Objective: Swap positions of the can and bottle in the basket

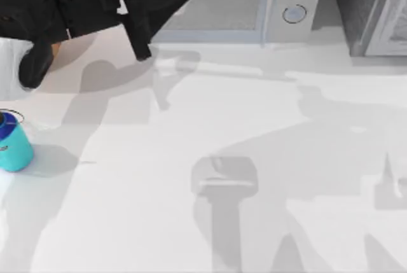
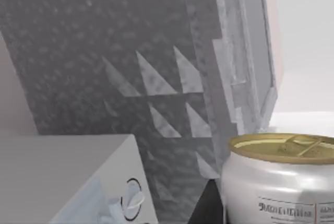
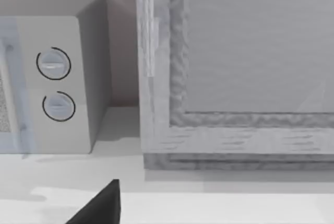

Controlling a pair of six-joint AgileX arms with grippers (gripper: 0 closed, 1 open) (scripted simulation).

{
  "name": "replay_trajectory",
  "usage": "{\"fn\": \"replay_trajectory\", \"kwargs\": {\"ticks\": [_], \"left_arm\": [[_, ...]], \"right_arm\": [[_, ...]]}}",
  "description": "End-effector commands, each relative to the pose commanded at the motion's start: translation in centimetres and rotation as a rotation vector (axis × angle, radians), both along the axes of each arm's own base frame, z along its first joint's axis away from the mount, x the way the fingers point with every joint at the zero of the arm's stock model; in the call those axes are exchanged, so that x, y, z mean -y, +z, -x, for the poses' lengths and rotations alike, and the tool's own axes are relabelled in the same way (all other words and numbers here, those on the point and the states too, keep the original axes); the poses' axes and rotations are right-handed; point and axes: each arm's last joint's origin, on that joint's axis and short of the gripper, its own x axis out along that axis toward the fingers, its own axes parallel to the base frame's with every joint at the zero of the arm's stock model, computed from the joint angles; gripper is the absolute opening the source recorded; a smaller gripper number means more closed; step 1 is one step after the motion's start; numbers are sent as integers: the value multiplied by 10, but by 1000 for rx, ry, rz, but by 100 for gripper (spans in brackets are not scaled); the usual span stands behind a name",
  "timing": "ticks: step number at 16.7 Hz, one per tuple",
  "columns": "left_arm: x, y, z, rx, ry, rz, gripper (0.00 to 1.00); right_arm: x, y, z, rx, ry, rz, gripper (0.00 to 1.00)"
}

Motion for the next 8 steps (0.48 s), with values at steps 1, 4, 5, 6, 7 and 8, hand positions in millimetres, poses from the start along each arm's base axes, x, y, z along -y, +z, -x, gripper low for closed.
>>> {"fn": "replay_trajectory", "kwargs": {"ticks": [1, 4, 5, 6, 7, 8], "left_arm": [[6, -9, -6, -5, -31, -1, 0], [21, -38, -20, -22, -112, -3, 0], [25, -49, -25, -29, -136, -3, 0], [29, -60, -28, -37, -158, -4, 0], [33, -71, -31, -45, -179, -4, 0], [37, -82, -34, -51, -199, -5, 0]], "right_arm": [[0, 0, 0, 0, 0, 0, 100], [0, 0, 0, 0, 0, 0, 100], [0, 0, 0, 0, 0, 0, 100], [0, 0, 0, 0, 0, 0, 100], [0, 0, 0, 0, 0, 0, 100], [0, 0, 0, 0, 0, 0, 100]]}}
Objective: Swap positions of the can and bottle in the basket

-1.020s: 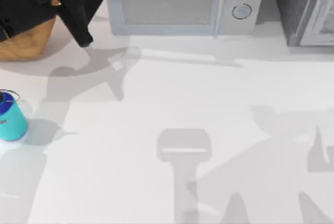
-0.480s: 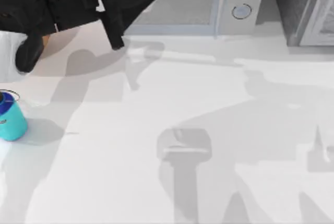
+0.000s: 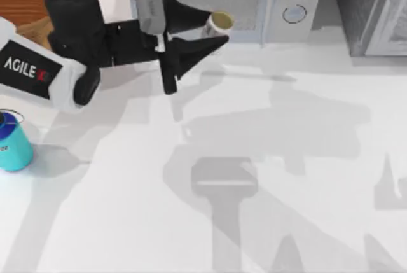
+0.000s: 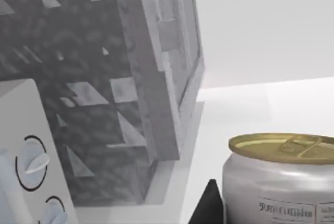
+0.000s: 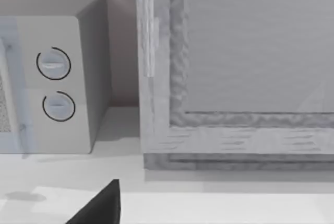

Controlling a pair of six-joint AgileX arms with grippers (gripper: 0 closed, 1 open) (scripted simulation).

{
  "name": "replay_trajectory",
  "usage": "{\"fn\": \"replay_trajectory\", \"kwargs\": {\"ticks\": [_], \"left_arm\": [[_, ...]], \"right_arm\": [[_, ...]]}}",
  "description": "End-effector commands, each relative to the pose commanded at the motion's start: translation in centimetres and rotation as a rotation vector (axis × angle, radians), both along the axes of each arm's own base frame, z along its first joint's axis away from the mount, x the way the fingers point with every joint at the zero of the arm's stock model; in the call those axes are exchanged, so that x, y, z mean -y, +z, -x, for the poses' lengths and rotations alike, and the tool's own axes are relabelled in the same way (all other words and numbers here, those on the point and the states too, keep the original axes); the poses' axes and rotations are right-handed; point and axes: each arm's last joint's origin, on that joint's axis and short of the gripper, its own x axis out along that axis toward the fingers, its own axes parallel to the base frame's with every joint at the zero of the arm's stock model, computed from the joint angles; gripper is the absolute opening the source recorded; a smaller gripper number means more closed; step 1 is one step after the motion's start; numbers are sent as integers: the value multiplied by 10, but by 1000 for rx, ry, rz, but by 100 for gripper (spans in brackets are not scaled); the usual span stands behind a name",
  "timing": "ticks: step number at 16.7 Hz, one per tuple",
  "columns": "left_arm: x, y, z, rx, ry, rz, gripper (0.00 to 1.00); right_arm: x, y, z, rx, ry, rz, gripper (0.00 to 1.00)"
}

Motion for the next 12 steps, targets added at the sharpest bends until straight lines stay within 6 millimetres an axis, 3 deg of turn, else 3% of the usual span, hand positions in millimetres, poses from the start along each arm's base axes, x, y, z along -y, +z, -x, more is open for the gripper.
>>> {"fn": "replay_trajectory", "kwargs": {"ticks": [4, 8, 12], "left_arm": [[13, -48, -8, -31, -79, -4, 0], [24, -100, -3, -99, -145, -13, 0], [27, -127, 7, -167, -165, -20, 0]], "right_arm": [[0, 0, 0, 0, 0, 0, 100], [0, 0, 0, 0, 0, 0, 100], [0, 0, 0, 0, 0, 0, 100]]}}
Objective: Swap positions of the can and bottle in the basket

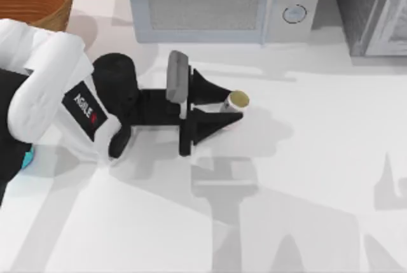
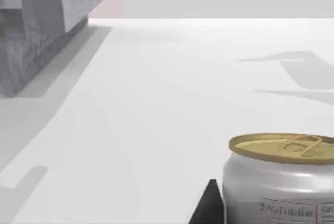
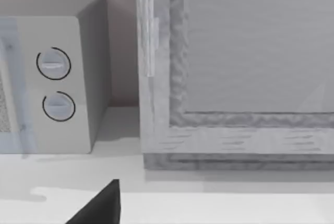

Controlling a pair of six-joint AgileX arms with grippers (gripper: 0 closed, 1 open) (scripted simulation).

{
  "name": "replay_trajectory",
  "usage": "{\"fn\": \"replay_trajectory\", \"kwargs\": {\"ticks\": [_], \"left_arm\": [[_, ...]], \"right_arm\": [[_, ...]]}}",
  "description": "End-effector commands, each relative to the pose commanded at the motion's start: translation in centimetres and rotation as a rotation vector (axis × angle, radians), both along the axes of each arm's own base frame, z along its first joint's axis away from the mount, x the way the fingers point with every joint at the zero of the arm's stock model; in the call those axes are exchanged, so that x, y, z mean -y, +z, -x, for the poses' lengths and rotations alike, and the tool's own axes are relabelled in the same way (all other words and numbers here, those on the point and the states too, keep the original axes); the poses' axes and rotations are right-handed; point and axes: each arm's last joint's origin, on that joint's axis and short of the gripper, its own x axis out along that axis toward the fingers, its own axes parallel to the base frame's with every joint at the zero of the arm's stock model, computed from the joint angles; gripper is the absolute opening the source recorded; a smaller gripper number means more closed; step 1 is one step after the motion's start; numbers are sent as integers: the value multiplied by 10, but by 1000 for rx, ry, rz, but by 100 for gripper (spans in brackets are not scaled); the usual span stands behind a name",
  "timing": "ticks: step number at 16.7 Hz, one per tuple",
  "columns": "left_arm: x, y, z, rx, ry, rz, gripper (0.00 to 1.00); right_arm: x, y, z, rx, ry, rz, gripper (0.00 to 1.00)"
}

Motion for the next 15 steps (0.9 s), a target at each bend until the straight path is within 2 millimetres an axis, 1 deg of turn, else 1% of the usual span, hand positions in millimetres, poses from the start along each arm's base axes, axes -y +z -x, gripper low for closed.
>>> {"fn": "replay_trajectory", "kwargs": {"ticks": [6, 15], "left_arm": [[0, 0, 0, 0, 0, 0, 0], [0, 0, 0, 0, 0, 0, 68]], "right_arm": [[0, 0, 0, 0, 0, 0, 100], [0, 0, 0, 0, 0, 0, 100]]}}
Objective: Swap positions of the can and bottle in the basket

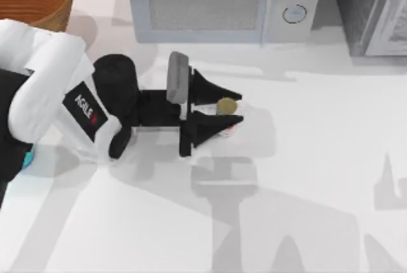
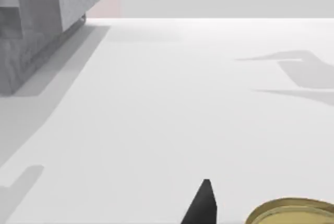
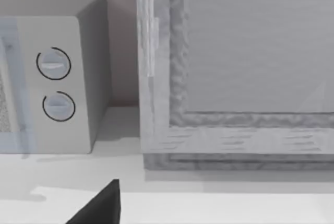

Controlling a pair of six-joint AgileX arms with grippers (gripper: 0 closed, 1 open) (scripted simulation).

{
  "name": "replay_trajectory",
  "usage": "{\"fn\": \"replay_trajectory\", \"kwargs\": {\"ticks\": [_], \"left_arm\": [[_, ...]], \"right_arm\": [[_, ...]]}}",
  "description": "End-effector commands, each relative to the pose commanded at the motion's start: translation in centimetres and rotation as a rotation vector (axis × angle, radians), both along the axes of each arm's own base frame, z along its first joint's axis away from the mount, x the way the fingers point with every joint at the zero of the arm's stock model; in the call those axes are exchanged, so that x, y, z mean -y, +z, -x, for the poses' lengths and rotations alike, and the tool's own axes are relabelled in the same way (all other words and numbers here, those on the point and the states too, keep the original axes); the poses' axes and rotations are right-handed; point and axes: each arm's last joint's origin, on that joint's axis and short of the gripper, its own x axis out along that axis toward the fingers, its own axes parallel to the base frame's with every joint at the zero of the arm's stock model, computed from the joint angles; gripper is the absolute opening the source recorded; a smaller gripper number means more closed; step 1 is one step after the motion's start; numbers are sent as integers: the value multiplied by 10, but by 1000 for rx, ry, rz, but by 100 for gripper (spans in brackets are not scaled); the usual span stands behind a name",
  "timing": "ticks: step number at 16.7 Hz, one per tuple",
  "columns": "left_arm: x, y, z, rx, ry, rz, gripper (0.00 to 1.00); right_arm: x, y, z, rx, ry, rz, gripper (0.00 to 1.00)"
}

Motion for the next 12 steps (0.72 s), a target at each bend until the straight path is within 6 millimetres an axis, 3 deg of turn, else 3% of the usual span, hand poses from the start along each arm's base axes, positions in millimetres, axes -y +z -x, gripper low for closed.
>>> {"fn": "replay_trajectory", "kwargs": {"ticks": [4, 12], "left_arm": [[0, 0, 0, 0, 0, 0, 98], [0, 0, 0, 0, 0, 0, 100]], "right_arm": [[0, 0, 0, 0, 0, 0, 100], [0, 0, 0, 0, 0, 0, 100]]}}
